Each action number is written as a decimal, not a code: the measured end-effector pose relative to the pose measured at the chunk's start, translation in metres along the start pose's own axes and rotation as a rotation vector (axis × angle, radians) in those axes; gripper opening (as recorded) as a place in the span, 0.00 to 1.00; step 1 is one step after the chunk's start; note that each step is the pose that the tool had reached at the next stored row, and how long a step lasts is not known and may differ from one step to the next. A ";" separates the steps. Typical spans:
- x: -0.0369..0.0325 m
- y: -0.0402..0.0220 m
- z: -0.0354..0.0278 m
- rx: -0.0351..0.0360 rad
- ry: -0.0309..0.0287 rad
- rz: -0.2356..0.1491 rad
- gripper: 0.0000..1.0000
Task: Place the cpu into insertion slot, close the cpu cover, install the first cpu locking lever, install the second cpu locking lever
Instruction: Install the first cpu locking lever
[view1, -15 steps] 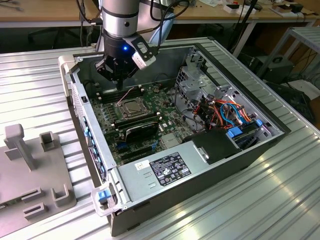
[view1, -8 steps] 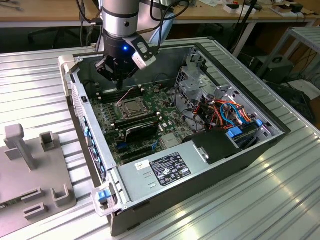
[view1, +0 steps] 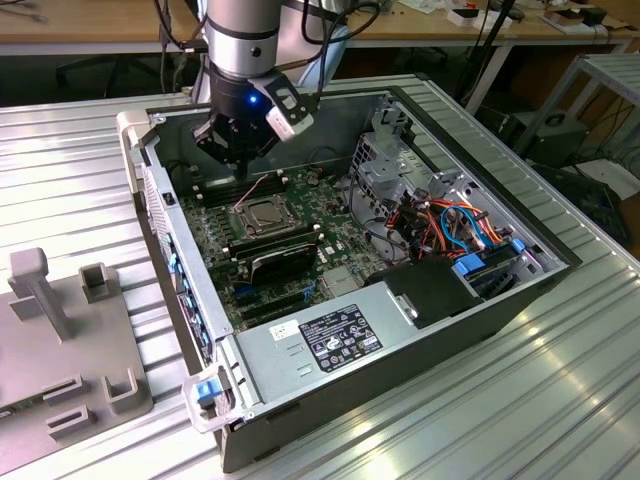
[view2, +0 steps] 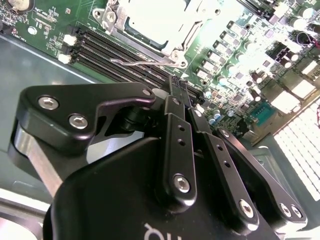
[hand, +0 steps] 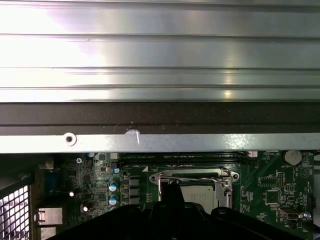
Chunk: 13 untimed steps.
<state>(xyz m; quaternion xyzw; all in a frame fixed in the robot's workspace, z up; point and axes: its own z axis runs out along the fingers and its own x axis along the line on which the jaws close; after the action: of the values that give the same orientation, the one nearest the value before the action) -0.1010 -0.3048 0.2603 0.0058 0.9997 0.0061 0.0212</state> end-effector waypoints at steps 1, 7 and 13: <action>-0.0017 0.0000 0.0008 0.0001 0.0001 0.000 0.11; -0.0108 0.0001 0.0041 -0.0002 0.0001 -0.005 0.11; -0.0166 0.0013 0.0126 -0.0006 0.0004 -0.015 0.11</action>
<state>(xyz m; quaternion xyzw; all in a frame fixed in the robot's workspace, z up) -0.0839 -0.3036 0.2484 -0.0019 0.9998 0.0063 0.0211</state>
